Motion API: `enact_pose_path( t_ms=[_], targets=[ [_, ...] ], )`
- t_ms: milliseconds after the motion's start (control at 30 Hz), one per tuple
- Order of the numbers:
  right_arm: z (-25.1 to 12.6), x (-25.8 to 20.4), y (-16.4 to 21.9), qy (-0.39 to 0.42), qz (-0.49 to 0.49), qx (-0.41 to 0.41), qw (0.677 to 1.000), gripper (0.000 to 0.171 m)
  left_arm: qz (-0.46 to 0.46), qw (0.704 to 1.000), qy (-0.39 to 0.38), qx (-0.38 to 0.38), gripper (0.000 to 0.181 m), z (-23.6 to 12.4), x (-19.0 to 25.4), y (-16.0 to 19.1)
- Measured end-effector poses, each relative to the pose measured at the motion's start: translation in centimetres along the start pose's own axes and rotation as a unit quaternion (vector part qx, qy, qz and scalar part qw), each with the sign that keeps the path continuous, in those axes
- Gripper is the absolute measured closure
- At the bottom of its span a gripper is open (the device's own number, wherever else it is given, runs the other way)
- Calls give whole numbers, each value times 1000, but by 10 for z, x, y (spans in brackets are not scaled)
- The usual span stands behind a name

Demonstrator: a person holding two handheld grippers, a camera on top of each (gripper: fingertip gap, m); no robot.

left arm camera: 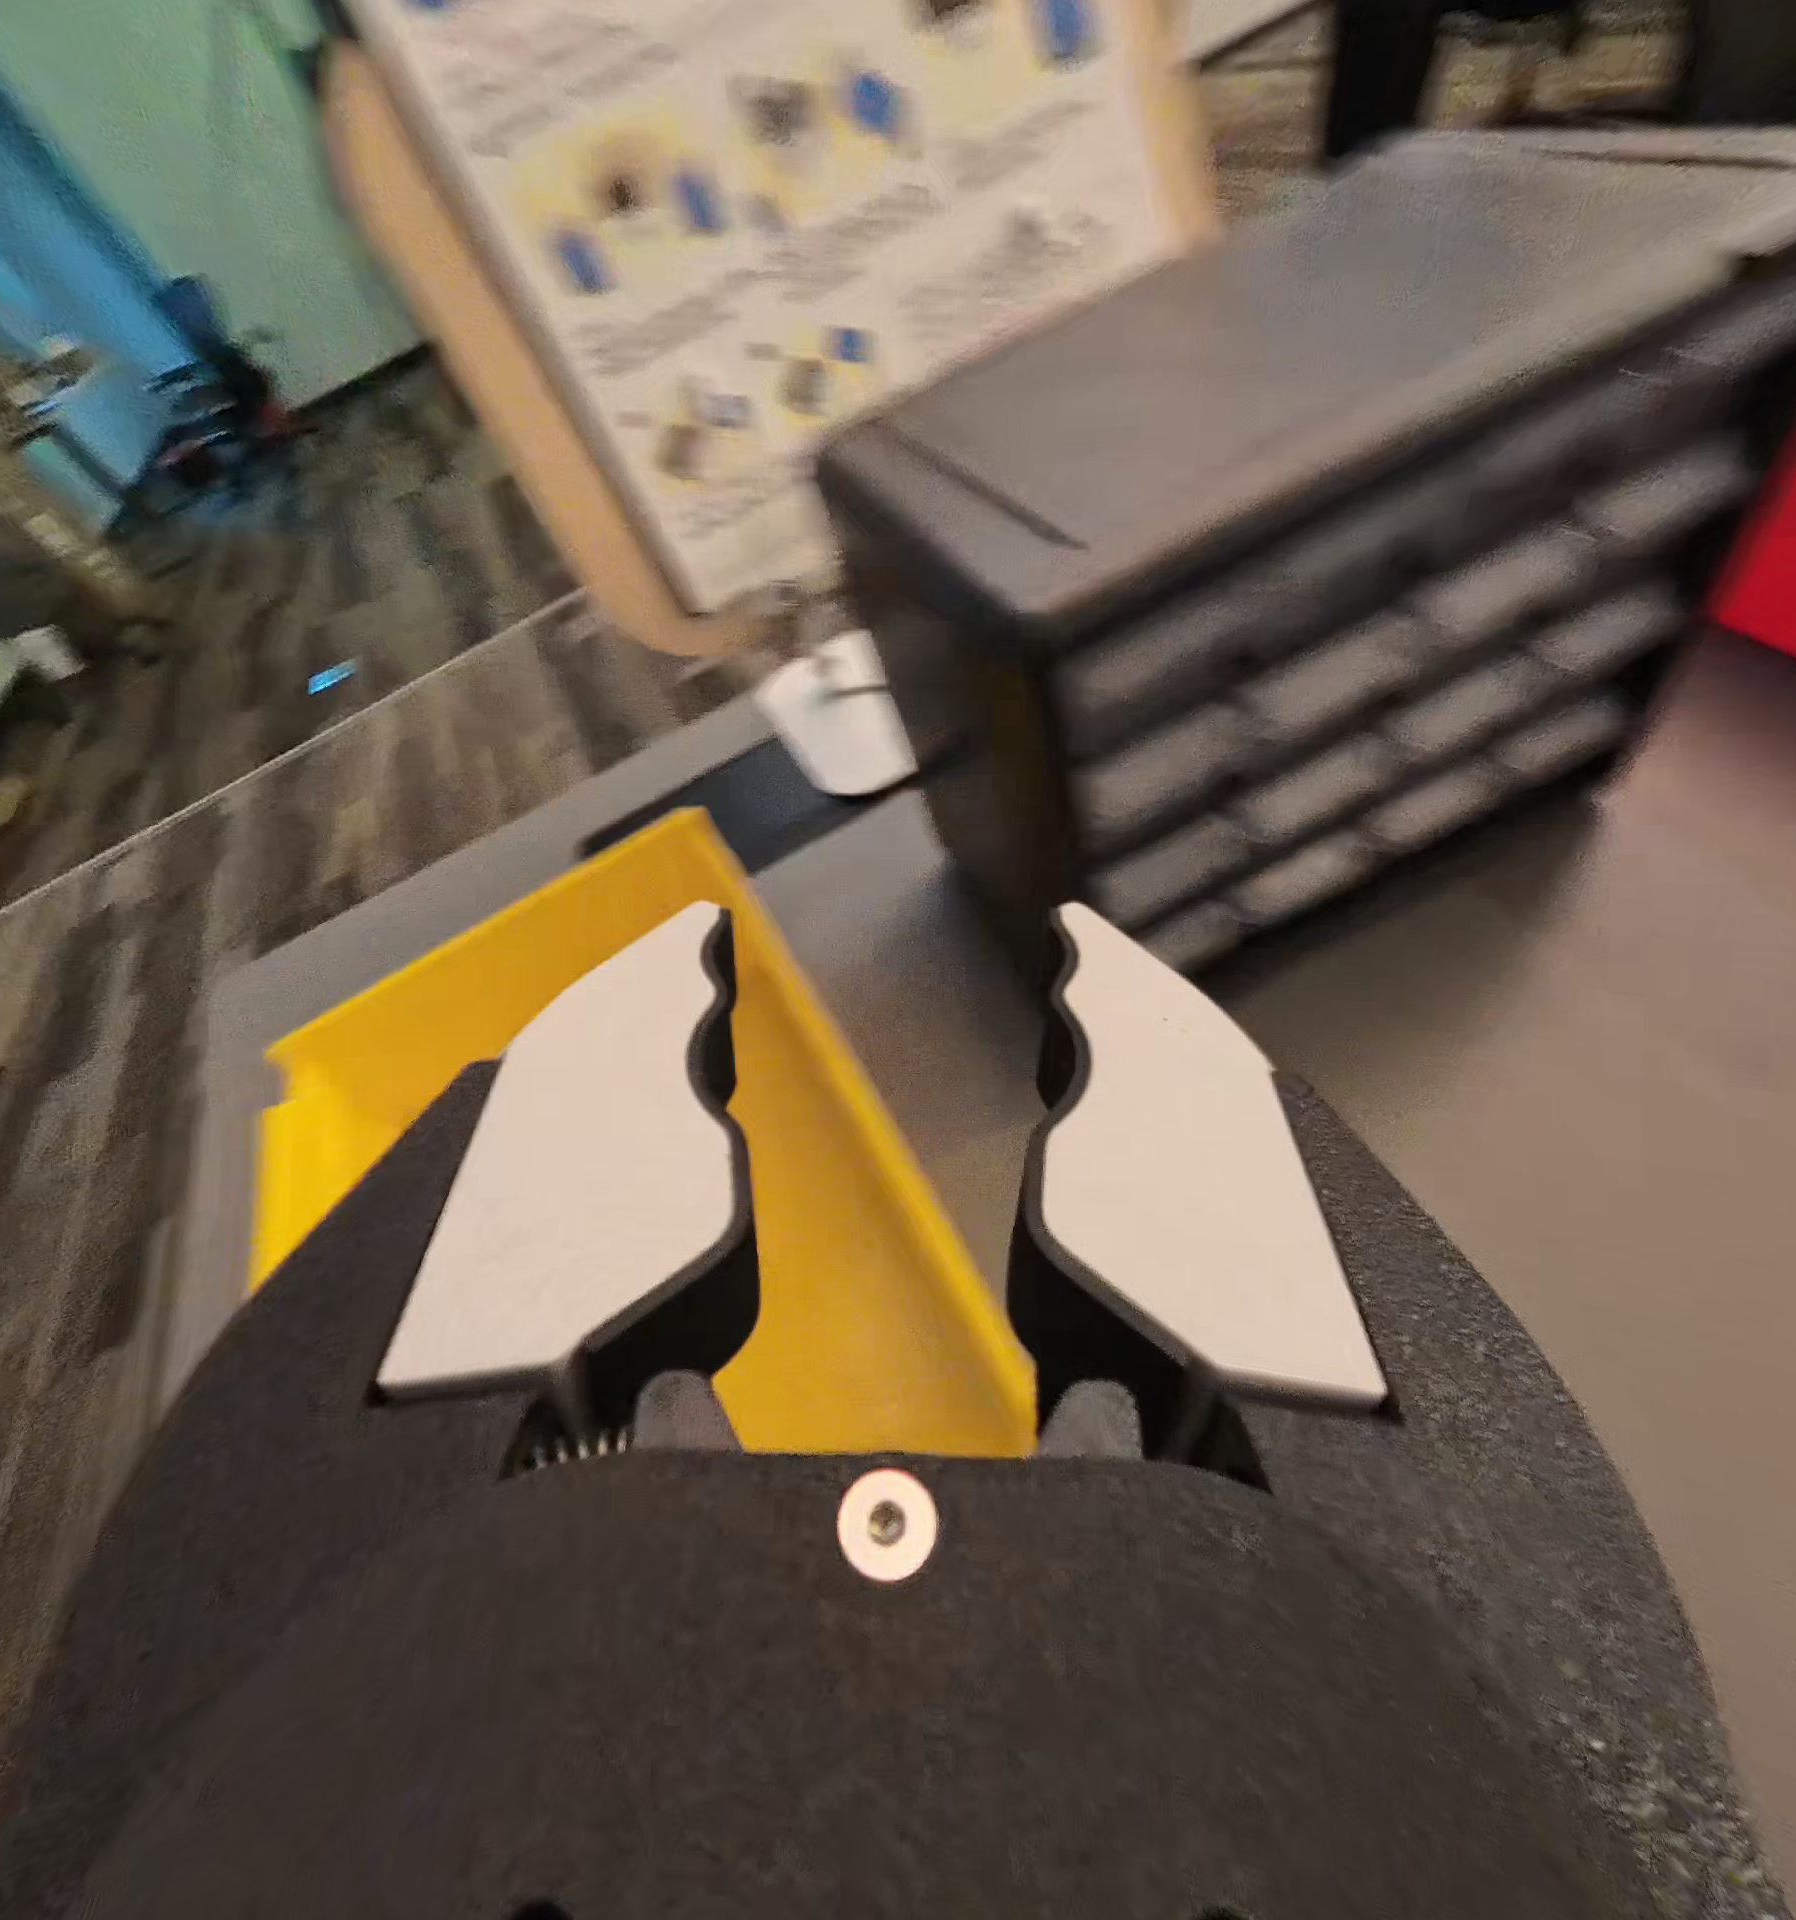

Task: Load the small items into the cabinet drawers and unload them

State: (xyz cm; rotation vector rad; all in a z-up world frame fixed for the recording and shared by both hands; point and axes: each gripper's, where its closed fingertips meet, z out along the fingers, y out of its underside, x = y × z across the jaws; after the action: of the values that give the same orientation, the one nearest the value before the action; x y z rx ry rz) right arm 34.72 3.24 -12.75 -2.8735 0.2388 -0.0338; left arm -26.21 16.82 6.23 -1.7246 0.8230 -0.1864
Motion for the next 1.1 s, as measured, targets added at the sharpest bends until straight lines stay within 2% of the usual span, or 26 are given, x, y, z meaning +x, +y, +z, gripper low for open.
enact_pose_path(
  t_ms=[67, 167, 233, 300, 367, 433, 533, 633, 700, 833, 1000, 1100],
  targets=[
    [-1, -3, -1, -5, 0, -5, 1000, 158, -30, 997, -71, -22, 123, 2, -66, -1],
    [1, -6, -2, -21, 5, -7, 1000, 159, -90, 974, -159, -134, 111, 12, -148, 36],
    [1, -7, -2, -33, 19, -10, 999, 161, -149, 959, -159, -180, 123, 20, -171, 63],
    [1, -8, -3, -46, 28, -11, 998, 165, -197, 957, -141, -160, 139, 27, -178, 76],
    [4, -10, -1, -59, 32, -22, 997, 164, -210, 955, -124, -171, 134, 30, -184, 88],
    [7, -12, 4, -66, 38, -51, 996, 165, -209, 940, -138, -232, 116, 23, -194, 113],
    [7, -14, 6, -53, 42, -66, 996, 165, -203, 913, -153, -318, 116, 12, -206, 155],
    [8, -18, 3, -59, 50, -64, 995, 166, -219, 890, -106, -386, 123, 8, -195, 186],
    [9, -19, 1, -60, 34, -55, 996, 167, -229, 881, -66, -410, 122, 10, -184, 197],
    [11, -20, -2, -64, 32, -50, 996, 166, -234, 871, -51, -428, 122, 15, -178, 206],
    [12, -21, -3, -68, 36, -53, 996, 167, -219, 839, -35, -497, 131, 14, -164, 228],
    [12, -21, -4, -66, 35, -53, 996, 166, -202, 831, -63, -514, 154, 15, -172, 237]
  ],
)
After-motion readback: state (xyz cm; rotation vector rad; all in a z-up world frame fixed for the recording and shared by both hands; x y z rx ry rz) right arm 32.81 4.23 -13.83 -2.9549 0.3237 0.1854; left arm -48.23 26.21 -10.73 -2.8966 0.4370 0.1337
